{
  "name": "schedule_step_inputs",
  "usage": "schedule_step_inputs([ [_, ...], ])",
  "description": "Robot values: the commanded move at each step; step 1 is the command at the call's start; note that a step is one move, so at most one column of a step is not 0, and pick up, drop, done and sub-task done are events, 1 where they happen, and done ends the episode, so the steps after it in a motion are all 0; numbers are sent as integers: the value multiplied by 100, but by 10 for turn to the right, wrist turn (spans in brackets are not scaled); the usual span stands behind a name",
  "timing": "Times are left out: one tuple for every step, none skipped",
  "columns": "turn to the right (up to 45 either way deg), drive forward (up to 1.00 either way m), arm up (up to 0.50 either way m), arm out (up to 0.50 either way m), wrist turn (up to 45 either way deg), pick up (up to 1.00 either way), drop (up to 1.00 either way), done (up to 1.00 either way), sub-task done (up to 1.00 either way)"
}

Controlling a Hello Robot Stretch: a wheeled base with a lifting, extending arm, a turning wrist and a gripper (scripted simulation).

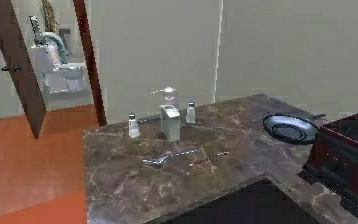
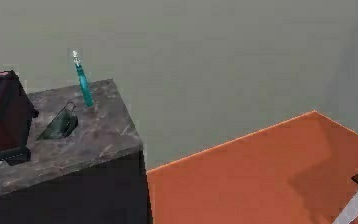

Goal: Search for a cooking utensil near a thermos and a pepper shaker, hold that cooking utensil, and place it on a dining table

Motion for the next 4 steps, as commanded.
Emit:
schedule_step_inputs([
  [-450,0,0,0,0,0,0,0,0],
  [-120,0,0,0,0,0,0,0,0],
  [450,0,0,0,0,0,0,0,0],
  [450,0,0,0,0,0,0,0,0],
])
